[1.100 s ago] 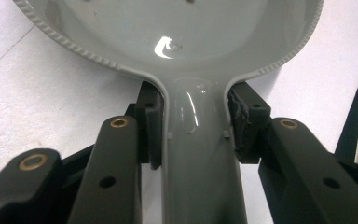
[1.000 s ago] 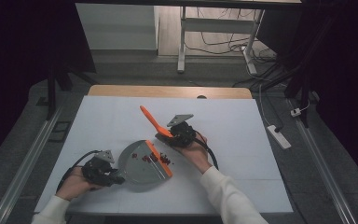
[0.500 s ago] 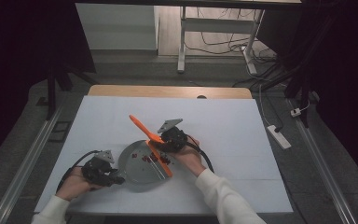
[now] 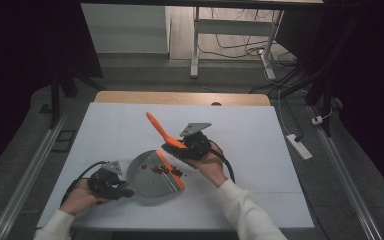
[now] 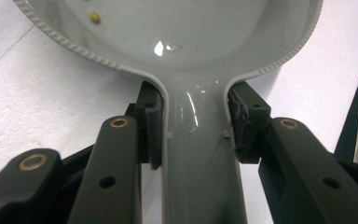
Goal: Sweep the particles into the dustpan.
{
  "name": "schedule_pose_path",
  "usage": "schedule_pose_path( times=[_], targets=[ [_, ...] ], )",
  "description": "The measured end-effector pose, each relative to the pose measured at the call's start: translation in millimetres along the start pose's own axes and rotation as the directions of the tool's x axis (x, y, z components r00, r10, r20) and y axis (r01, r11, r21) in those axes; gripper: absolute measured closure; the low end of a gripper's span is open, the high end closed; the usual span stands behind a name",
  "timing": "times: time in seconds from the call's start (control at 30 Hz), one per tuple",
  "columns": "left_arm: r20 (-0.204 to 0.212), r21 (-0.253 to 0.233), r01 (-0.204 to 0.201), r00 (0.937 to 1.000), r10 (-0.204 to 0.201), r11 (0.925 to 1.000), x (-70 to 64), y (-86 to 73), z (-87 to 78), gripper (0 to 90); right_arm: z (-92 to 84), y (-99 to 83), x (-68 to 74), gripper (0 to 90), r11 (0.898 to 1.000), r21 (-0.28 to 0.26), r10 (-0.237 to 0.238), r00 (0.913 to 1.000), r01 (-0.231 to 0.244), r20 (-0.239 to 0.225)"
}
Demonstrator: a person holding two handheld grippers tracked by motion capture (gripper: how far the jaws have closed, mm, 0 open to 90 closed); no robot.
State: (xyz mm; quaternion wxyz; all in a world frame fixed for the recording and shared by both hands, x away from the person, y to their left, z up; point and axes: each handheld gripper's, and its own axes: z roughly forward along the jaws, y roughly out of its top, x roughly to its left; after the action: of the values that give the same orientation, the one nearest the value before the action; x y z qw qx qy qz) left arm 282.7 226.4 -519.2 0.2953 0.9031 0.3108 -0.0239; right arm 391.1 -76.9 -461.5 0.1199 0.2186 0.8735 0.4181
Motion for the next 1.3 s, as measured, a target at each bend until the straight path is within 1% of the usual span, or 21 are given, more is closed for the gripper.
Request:
schedule_pose_path(
  times=[0.03,0.13,0.27,0.37,0.4,0.57,0.63,0.67,0.7,0.77,0.8,0.87,0.93,0.97,1.0,1.03,1.07,1.1,1.2,1.3],
  targets=[
    [0.000,0.000,0.000,1.0000,0.000,1.0000,0.0,0.0,0.0,61.9,-4.6,-3.2,-2.9,70.4,1.000,0.005,0.007,0.9996,-0.007,0.027],
    [0.000,0.000,0.000,1.0000,0.000,1.0000,0.2,0.0,0.1,61.9,-10.0,-12.2,-6.7,70.4,0.999,0.039,0.010,0.9970,-0.013,0.077],
    [-0.001,0.000,0.000,1.0000,0.000,1.0000,0.1,0.0,-0.2,61.9,-7.1,-24.4,-7.6,70.4,0.996,0.089,0.017,0.9949,-0.025,0.099],
    [0.000,0.000,0.001,1.0000,-0.001,1.0000,-0.1,-0.7,-1.1,61.9,-2.7,-27.1,-5.2,70.4,0.994,0.106,0.017,0.9951,-0.028,0.097],
    [0.001,0.001,-0.002,1.0000,0.002,1.0000,0.0,-1.2,-1.6,61.9,-1.0,-27.5,-4.3,70.4,0.994,0.109,0.008,0.9956,-0.018,0.094],
    [-0.002,0.007,-0.005,1.0000,0.005,1.0000,-1.1,-2.5,-3.5,61.9,6.9,-30.5,0.0,70.4,0.992,0.128,-0.002,0.9969,-0.008,0.079],
    [-0.002,0.010,-0.007,1.0000,0.007,0.9999,-1.5,-2.7,-3.9,61.9,7.7,-30.4,2.2,70.4,0.992,0.124,0.005,0.9972,-0.014,0.074],
    [-0.003,0.011,-0.007,1.0000,0.007,0.9999,-1.7,-2.6,-4.1,61.9,8.5,-29.9,3.9,70.4,0.992,0.126,-0.008,0.9971,-0.002,0.076],
    [-0.003,0.011,-0.006,1.0000,0.006,0.9999,-1.9,-2.5,-4.1,61.9,9.1,-29.7,5.7,70.4,0.992,0.125,-0.001,0.9974,-0.008,0.072],
    [-0.003,0.014,-0.009,1.0000,0.009,0.9999,-1.8,-2.4,-4.4,61.9,10.5,-29.3,8.4,70.4,0.992,0.122,-0.007,0.9976,-0.002,0.070],
    [-0.003,0.011,-0.005,1.0000,0.005,0.9999,-2.0,-2.4,-4.2,61.9,10.9,-28.8,10.2,70.4,0.992,0.123,-0.001,0.9975,-0.007,0.071],
    [-0.004,0.010,-0.003,1.0000,0.003,0.9999,-2.3,-2.3,-4.3,61.9,12.3,-28.4,13.4,70.4,0.993,0.118,0.012,0.9983,-0.018,0.057],
    [-0.005,0.009,-0.003,1.0000,0.003,1.0000,-2.5,-2.3,-4.1,61.9,14.3,-27.1,19.9,70.4,0.993,0.117,0.000,0.9981,-0.008,0.062],
    [-0.005,0.010,-0.003,1.0000,0.003,1.0000,-2.5,-2.2,-4.1,61.9,15.0,-26.5,22.1,70.4,0.993,0.117,0.005,0.9987,-0.011,0.051],
    [-0.006,0.010,-0.003,1.0000,0.003,0.9999,-2.6,-2.2,-4.0,61.9,16.0,-26.2,24.2,70.4,0.994,0.108,0.028,0.9993,-0.030,0.026],
    [-0.007,0.010,-0.003,1.0000,0.003,1.0000,-2.8,-2.2,-3.9,61.9,17.2,-26.0,26.7,70.4,0.994,0.105,0.038,0.9992,-0.039,0.014],
    [-0.009,0.009,-0.003,1.0000,0.003,1.0000,-2.9,-2.2,-3.9,61.9,18.1,-25.3,29.9,70.4,0.994,0.106,0.024,0.9994,-0.026,0.023],
    [-0.009,0.010,-0.003,1.0000,0.003,0.9999,-2.9,-2.3,-3.9,61.9,18.5,-24.6,32.4,70.4,0.994,0.108,0.020,0.9995,-0.023,0.026],
    [-0.009,0.009,-0.003,1.0000,0.003,1.0000,-2.9,-2.3,-3.8,61.9,19.5,-23.0,37.2,70.4,0.995,0.072,0.072,0.9970,-0.070,-0.027],
    [-0.009,0.009,-0.003,1.0000,0.003,1.0000,-2.9,-2.3,-3.8,61.9,20.2,-19.8,43.1,70.4,0.995,0.046,0.088,0.9915,-0.084,-0.096]
  ],
)
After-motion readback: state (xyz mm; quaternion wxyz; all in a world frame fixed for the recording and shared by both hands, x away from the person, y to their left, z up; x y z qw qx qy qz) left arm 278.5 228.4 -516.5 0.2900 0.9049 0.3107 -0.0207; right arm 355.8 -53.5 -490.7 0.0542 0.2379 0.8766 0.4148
